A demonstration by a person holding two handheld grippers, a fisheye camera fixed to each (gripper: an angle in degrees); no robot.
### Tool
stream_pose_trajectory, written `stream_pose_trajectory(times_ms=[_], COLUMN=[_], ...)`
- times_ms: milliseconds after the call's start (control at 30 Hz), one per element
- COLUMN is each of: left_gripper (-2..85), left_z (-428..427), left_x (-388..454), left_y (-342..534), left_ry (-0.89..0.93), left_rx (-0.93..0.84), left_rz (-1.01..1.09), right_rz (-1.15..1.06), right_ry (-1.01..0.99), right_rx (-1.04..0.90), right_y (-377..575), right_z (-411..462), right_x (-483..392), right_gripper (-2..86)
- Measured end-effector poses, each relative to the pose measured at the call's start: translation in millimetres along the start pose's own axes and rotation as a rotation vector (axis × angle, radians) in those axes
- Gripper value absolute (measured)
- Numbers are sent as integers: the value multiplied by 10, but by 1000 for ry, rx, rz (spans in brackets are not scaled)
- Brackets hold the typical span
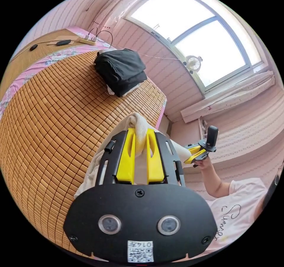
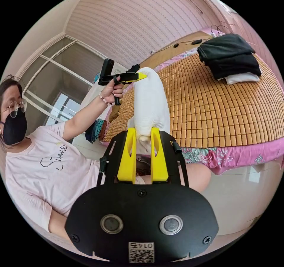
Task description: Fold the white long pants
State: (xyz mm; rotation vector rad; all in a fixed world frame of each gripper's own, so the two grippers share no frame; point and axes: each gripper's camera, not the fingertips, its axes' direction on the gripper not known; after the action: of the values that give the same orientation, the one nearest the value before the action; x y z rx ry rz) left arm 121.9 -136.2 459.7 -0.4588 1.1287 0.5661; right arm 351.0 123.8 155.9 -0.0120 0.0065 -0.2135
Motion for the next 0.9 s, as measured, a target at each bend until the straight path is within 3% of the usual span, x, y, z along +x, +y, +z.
stream_pose_trajectory(times_ms=[133, 200, 267, 367, 433, 633, 767, 900], left_gripper=[62, 71, 84, 80, 78, 61, 53, 38], left_z=[-827, -1096, -1214, -1227, -1193, -813, -150, 359], left_x=[-120, -246, -578, -751, -673, -259, -36, -42], left_y=[916, 1545, 2353, 3117, 3378, 3395, 3127, 3096], left_ry=[-32, -132, -302, -279, -280, -196, -204, -413], left_rx=[141, 193, 228, 281, 300, 336, 139, -14], left_rz=[-33, -98, -351, -531, -551, -432, -308, -223], right_rz=[-281, -353, -378, -369, -429, -429, -415, -303], right_ry=[-92, -89, -12, 5, 1, 247, 484, 438], right_rx=[-256, -388, -642, -857, -811, -647, -759, -699], right_y=[-366, -401, -369, -288, -314, -659, -610, -523], right_z=[852, 1460, 2357, 2857, 2725, 2417, 2819, 2993], right_x=[-854, -1146, -1193, -1219, -1391, -1578, -1398, -1141], right_gripper=[85, 94, 96, 48, 29, -1, -3, -4])
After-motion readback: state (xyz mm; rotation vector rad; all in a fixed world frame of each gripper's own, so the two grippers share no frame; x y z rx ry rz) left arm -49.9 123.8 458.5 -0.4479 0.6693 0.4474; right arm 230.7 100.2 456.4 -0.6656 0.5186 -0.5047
